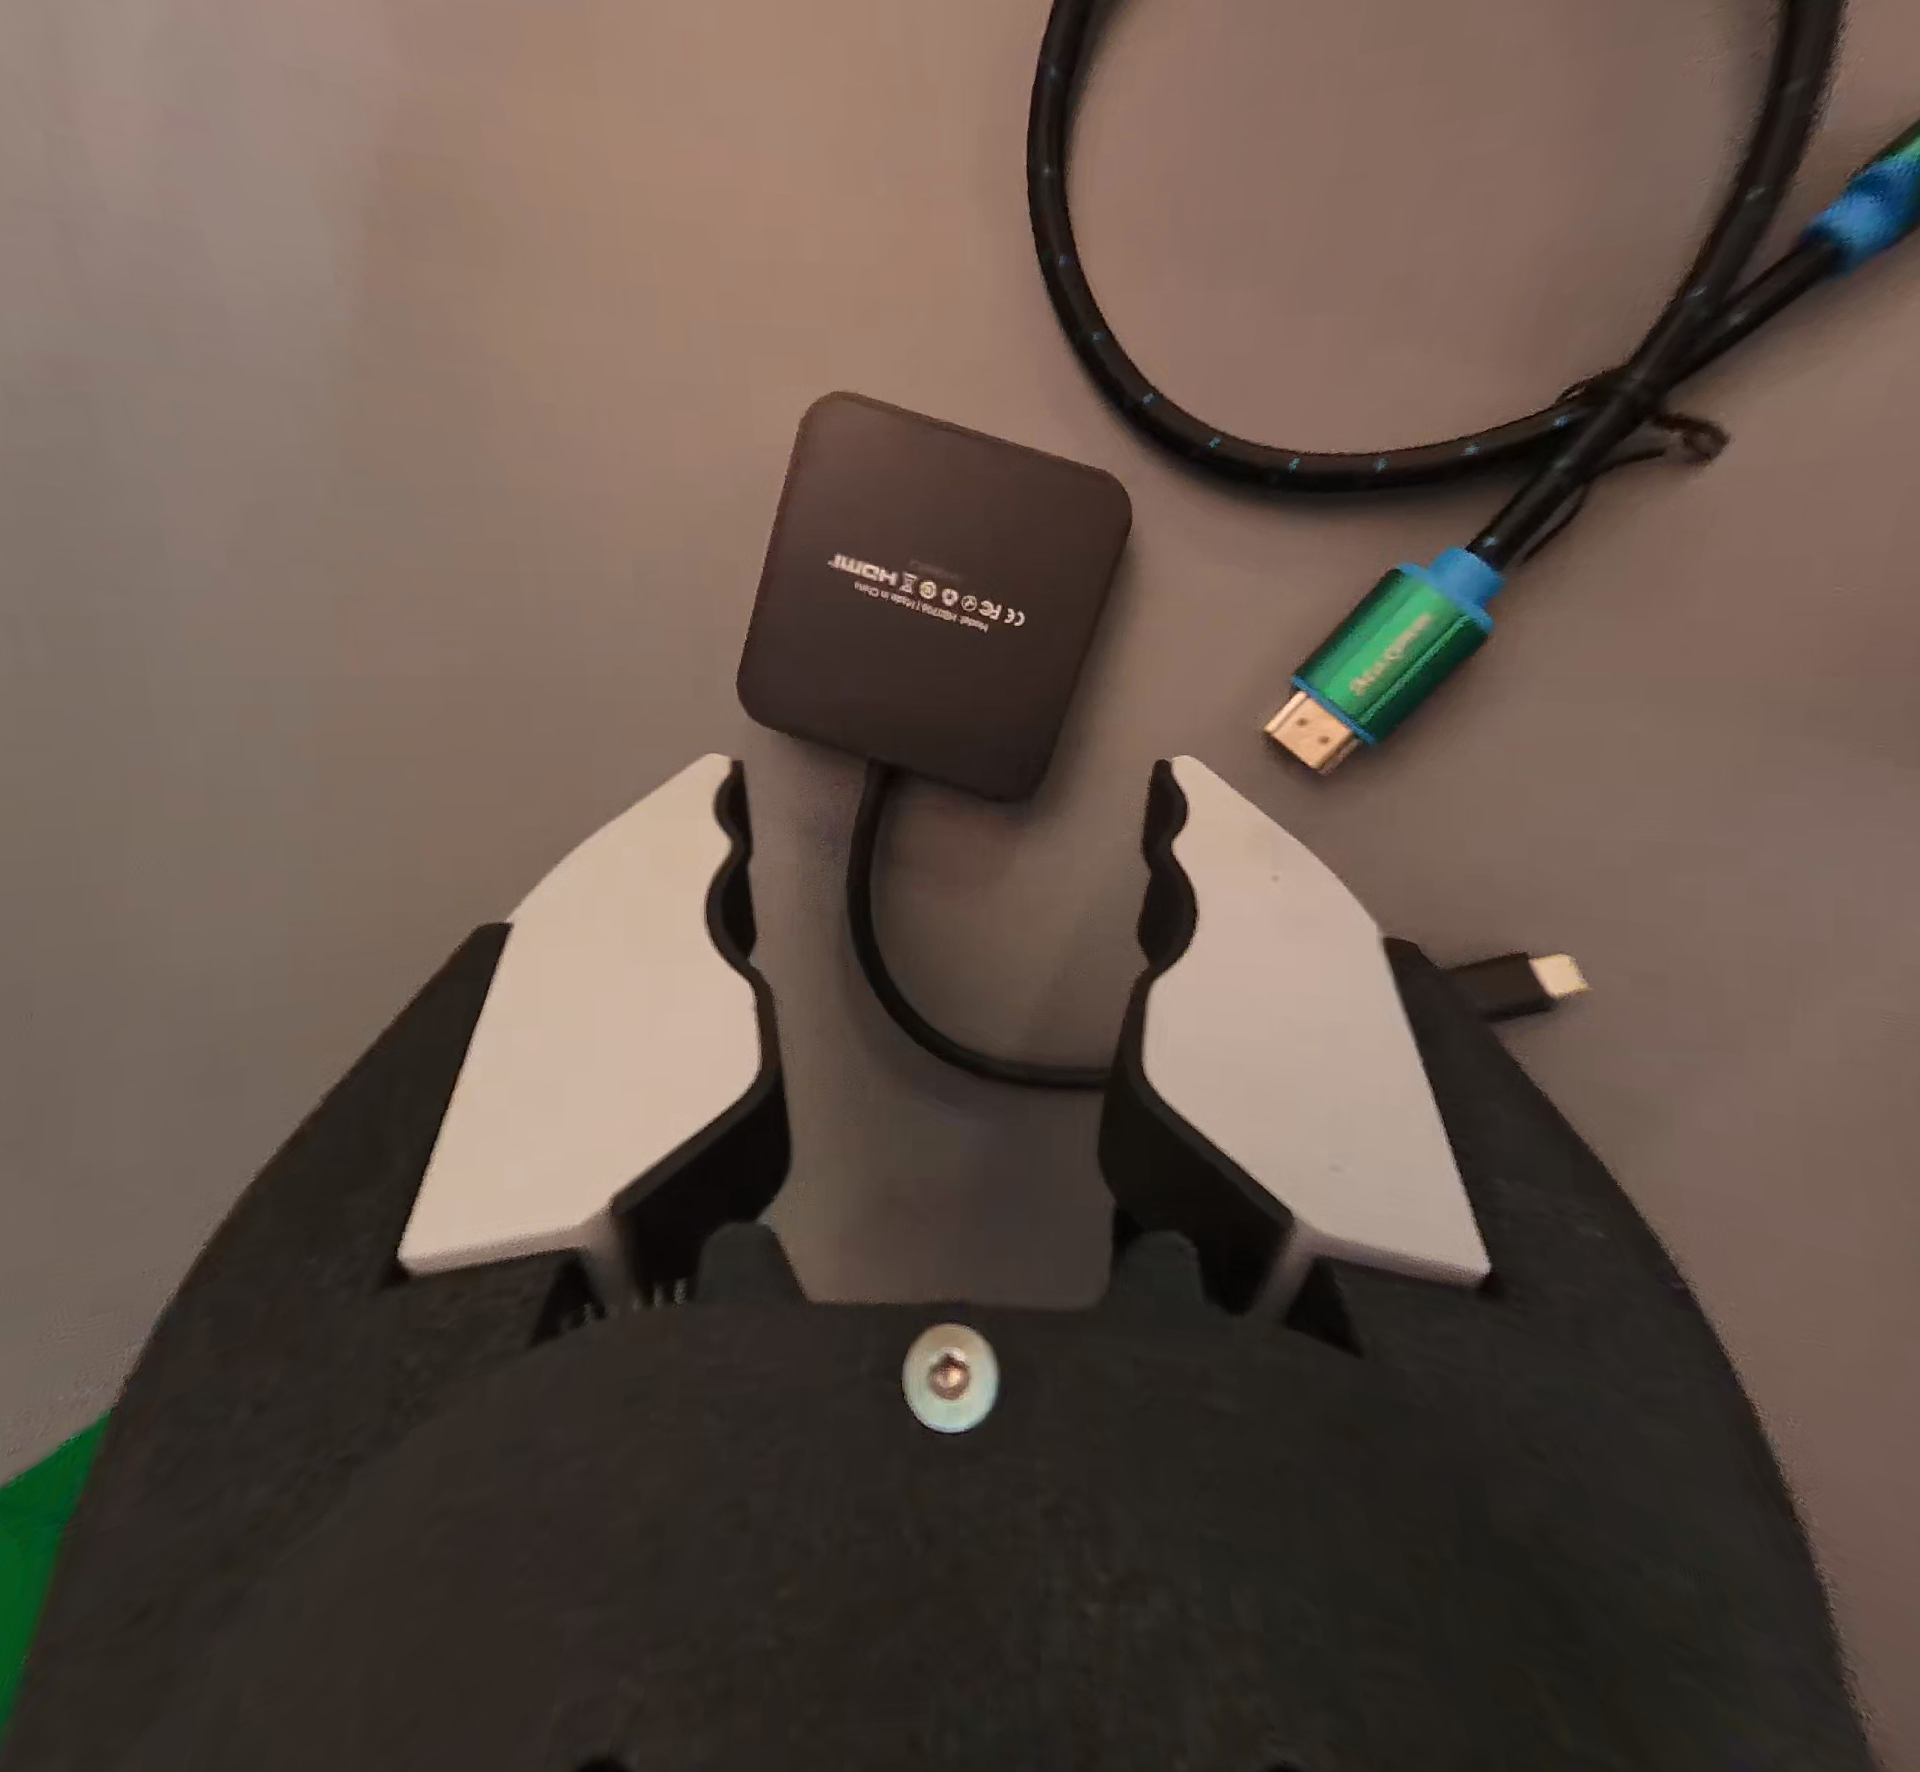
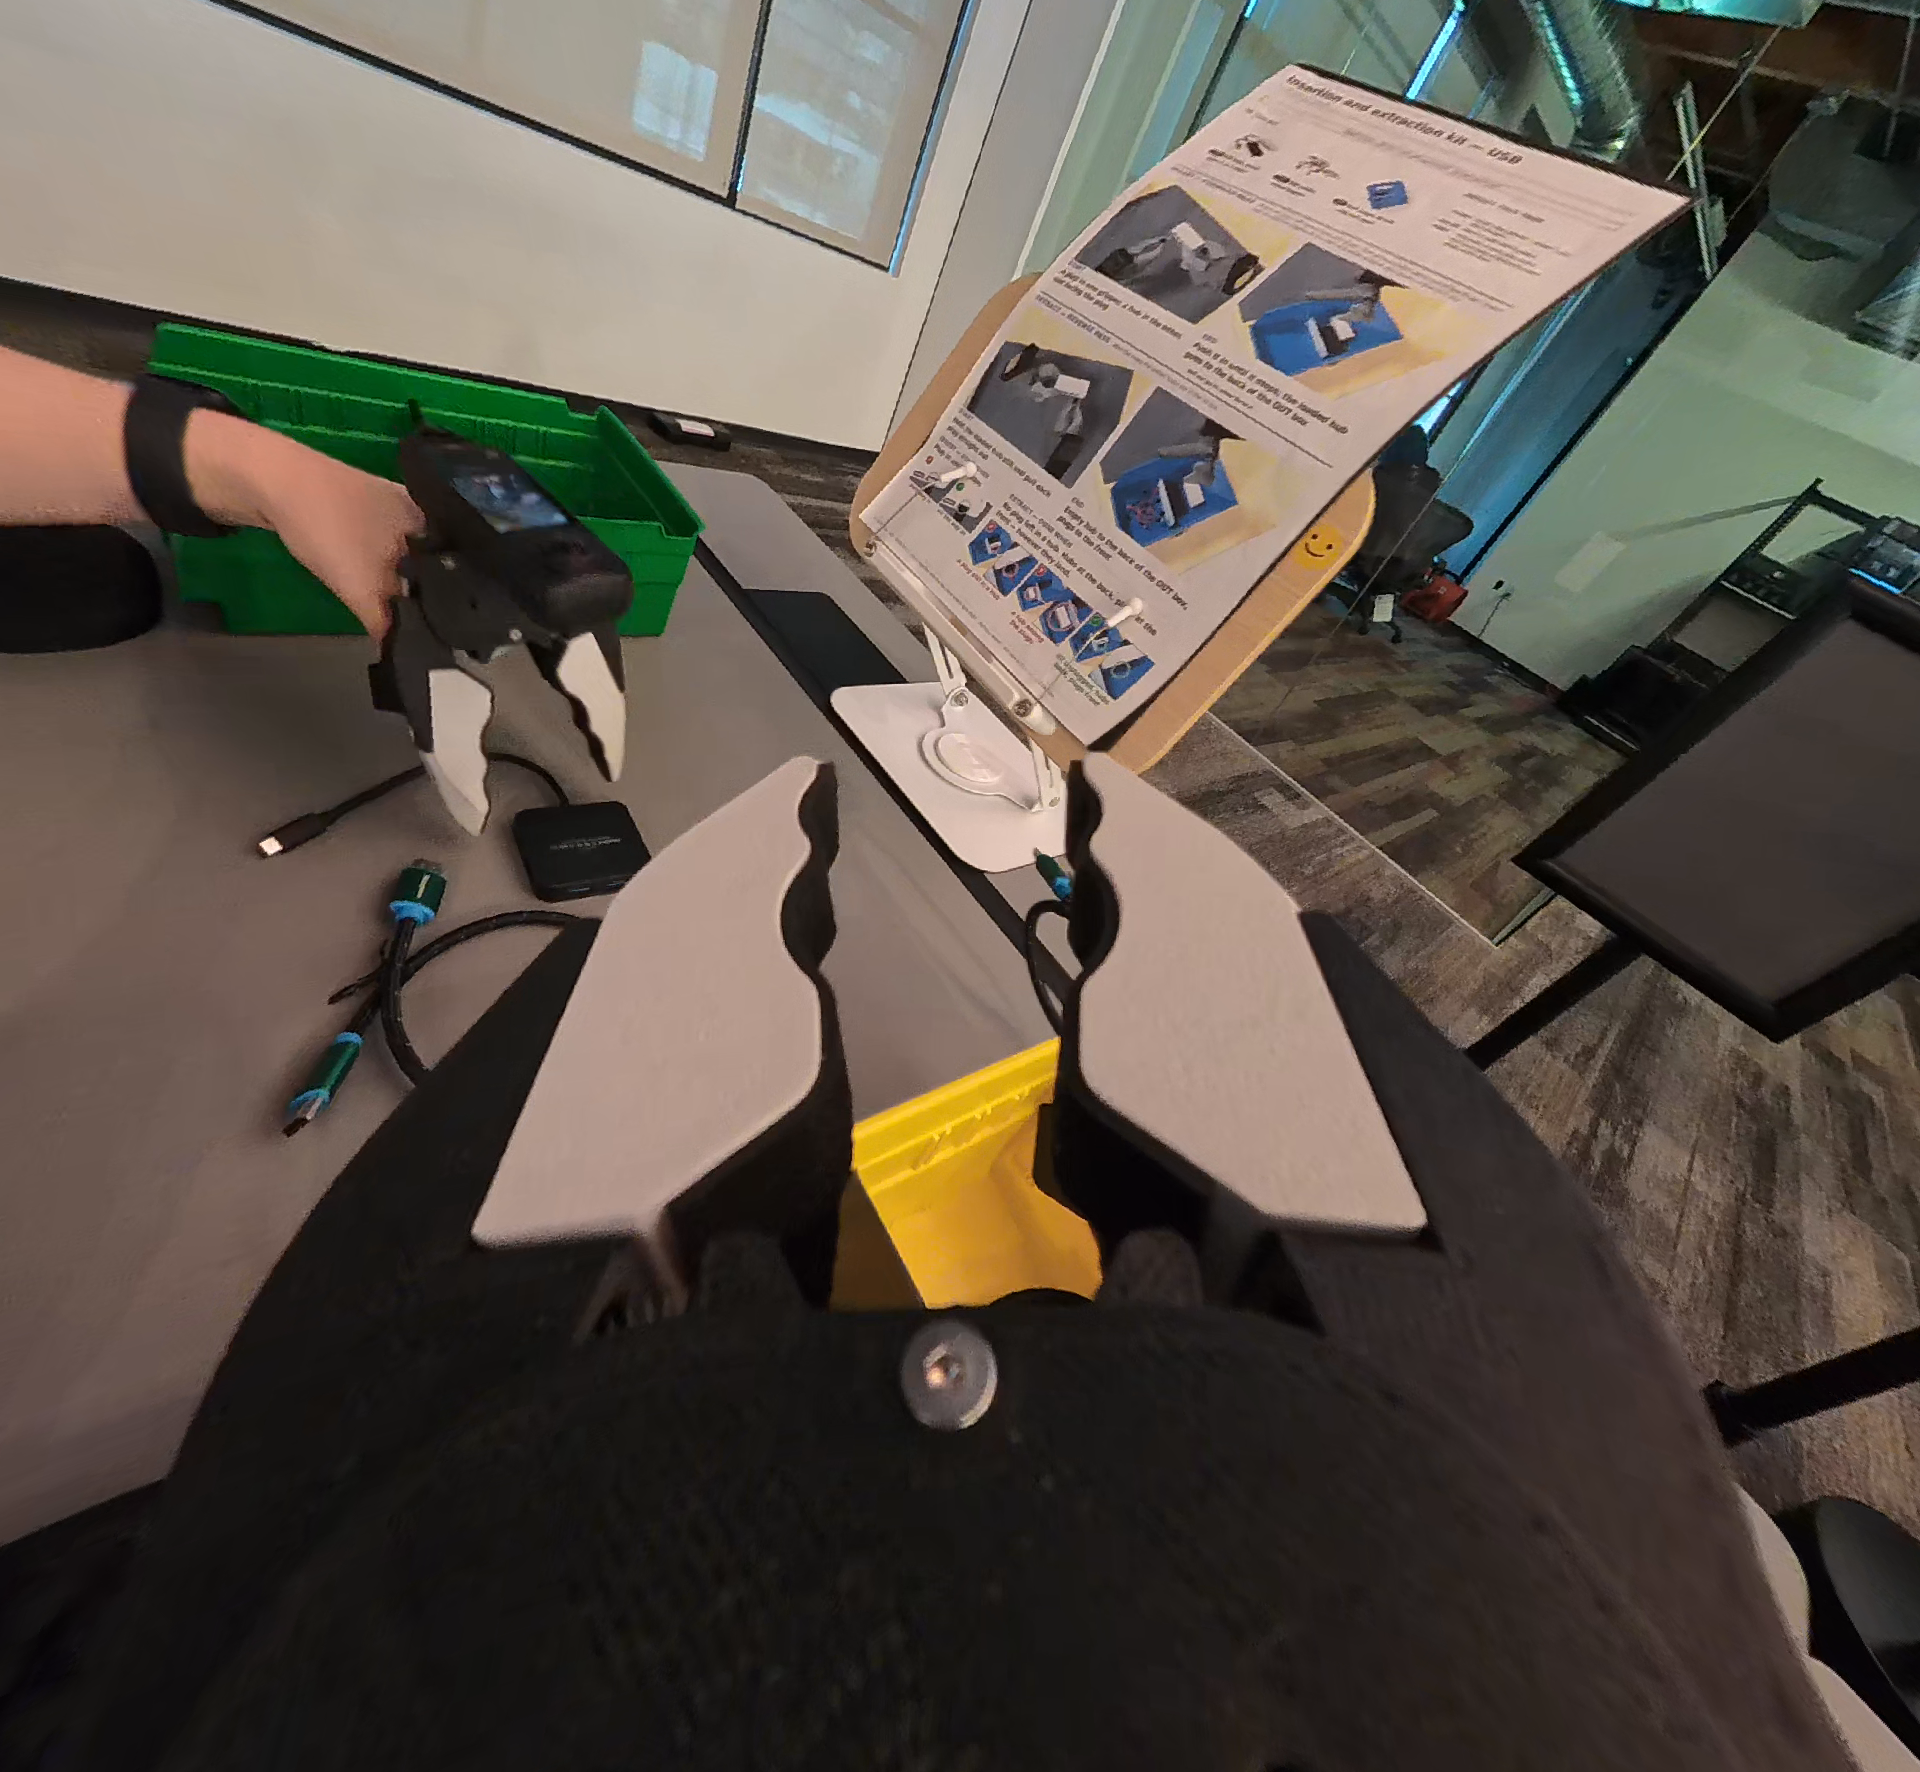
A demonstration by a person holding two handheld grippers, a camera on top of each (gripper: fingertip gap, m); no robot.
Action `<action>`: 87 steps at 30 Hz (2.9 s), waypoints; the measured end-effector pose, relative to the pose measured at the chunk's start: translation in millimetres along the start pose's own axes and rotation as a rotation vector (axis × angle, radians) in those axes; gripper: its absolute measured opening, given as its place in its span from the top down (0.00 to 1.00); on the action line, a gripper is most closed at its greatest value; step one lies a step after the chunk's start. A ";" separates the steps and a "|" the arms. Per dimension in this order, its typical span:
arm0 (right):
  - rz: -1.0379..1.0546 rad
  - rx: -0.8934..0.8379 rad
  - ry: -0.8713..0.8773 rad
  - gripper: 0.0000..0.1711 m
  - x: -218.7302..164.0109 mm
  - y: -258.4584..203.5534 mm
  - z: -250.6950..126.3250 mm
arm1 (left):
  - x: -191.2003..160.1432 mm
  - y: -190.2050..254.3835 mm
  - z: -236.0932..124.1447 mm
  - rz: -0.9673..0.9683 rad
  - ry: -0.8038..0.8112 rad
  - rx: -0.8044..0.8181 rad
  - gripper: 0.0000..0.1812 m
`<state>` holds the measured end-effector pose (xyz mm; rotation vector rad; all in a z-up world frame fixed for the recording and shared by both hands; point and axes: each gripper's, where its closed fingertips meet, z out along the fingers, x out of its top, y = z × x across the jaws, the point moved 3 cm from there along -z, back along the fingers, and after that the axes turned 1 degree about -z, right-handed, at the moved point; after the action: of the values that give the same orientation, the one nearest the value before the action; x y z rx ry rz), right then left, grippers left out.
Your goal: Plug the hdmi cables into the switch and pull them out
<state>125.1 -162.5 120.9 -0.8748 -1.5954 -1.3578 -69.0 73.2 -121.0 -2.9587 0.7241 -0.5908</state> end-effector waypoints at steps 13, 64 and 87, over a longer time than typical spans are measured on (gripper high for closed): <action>0.001 0.064 -0.059 0.76 -9.6 -7.5 13.3 | 17.6 0.9 22.8 -0.017 -0.014 -0.125 0.61; -0.611 0.447 -0.295 0.92 -7.0 -183.0 179.3 | 38.6 42.8 -156.7 0.242 0.727 -0.076 0.52; -0.638 0.316 -0.410 0.92 -9.8 -165.3 178.5 | 74.0 35.3 -127.6 0.431 0.684 0.500 0.92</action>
<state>-48.6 -14.2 36.4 -0.4772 -2.4767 -1.3264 -71.3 14.9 19.0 -2.0360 1.0177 -1.4892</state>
